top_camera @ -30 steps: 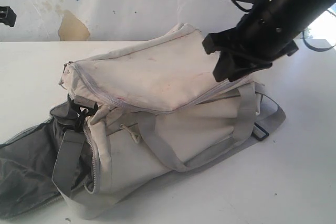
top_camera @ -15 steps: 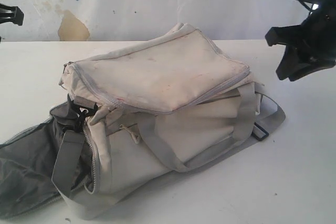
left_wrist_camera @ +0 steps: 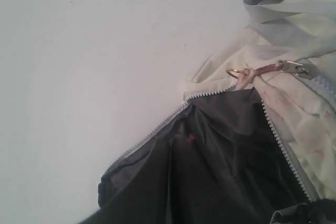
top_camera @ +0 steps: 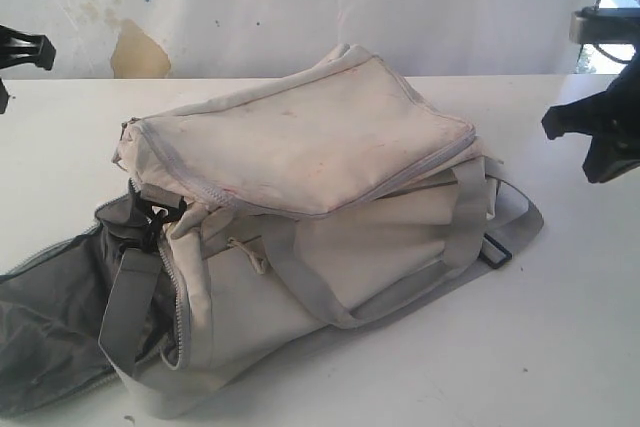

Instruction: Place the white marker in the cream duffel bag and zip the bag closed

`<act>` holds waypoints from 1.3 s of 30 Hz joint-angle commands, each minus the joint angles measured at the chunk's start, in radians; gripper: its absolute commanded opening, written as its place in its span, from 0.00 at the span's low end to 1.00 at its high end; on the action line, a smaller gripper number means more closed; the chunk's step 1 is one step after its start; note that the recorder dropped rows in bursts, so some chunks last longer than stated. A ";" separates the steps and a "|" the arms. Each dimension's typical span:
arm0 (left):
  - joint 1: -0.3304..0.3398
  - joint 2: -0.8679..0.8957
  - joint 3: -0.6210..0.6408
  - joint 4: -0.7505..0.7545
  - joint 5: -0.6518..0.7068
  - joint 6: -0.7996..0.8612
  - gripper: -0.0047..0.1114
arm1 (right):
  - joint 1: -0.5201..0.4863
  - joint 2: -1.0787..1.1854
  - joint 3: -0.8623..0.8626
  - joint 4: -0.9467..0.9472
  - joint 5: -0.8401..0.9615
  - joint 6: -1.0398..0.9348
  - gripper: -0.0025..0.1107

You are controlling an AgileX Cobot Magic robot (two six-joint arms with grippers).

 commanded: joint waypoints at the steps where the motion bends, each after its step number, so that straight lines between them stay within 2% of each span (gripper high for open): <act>1: 0.030 -0.001 -0.002 -0.002 0.033 -0.009 0.04 | -0.004 -0.003 0.028 -0.056 -0.013 0.057 0.02; 5: 0.078 -0.001 -0.002 -0.009 0.051 -0.013 0.04 | -0.004 -0.010 0.033 -0.112 -0.015 0.120 0.02; 9: 0.080 -0.001 -0.002 -0.009 0.053 0.002 0.04 | -0.004 -0.031 0.033 -0.112 -0.017 0.120 0.02; 17: 0.080 -0.001 -0.002 -0.108 0.053 0.068 0.04 | -0.004 -0.093 0.033 -0.112 -0.027 0.120 0.02; 23: 0.108 -0.013 -0.002 -0.125 0.068 0.070 0.04 | -0.004 -0.152 0.033 -0.112 -0.028 0.120 0.02; 39: 0.108 -0.285 -0.002 -0.107 0.052 0.081 0.04 | -0.004 -0.405 0.083 -0.112 -0.039 0.118 0.02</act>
